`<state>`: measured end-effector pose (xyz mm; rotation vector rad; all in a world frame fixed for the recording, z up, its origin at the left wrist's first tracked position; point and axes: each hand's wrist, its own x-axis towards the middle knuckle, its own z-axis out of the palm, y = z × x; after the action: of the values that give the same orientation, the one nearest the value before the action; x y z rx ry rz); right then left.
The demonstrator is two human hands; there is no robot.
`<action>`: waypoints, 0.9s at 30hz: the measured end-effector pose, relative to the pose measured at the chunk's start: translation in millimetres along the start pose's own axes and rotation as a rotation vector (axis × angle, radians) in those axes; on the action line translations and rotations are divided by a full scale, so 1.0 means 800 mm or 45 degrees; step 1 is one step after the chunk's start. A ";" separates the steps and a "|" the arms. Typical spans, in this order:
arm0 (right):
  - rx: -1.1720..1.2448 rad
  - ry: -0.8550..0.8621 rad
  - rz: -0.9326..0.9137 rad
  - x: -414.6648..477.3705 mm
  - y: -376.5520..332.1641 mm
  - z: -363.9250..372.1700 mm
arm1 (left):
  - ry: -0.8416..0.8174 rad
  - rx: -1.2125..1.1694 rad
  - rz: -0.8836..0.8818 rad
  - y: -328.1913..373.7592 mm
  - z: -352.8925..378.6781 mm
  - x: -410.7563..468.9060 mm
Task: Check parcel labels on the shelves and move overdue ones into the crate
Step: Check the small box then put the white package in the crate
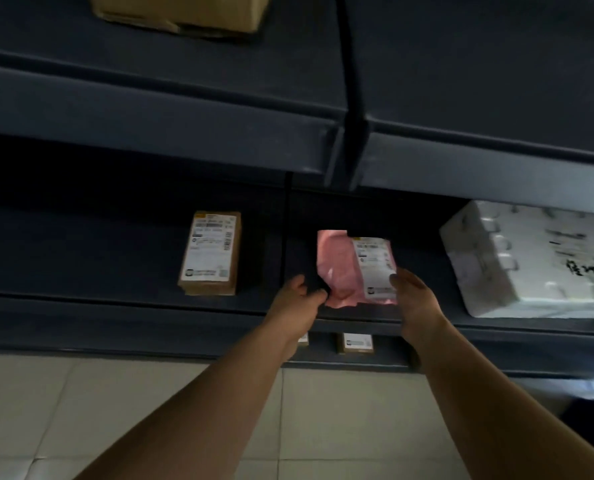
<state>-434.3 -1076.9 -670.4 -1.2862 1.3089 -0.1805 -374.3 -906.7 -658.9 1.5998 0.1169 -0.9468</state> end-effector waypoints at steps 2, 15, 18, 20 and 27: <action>-0.083 -0.080 -0.017 0.017 -0.003 -0.021 | -0.087 -0.015 -0.040 0.003 0.027 0.012; 0.190 -0.382 0.281 0.047 0.036 -0.104 | 0.311 -0.412 -0.141 -0.038 0.103 0.021; 0.299 -0.397 0.289 0.045 0.043 -0.127 | 0.255 -0.591 -0.160 -0.049 0.107 0.009; 0.345 -0.441 0.288 0.045 0.043 -0.140 | 0.227 -0.668 -0.154 -0.057 0.109 0.003; 0.438 -0.545 0.259 0.041 0.036 -0.165 | 0.229 -0.636 -0.125 -0.067 0.120 -0.011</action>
<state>-540.3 -1167.3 -678.1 -0.8354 0.9793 0.0153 -458.0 -970.9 -690.8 1.2171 0.5200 -0.7699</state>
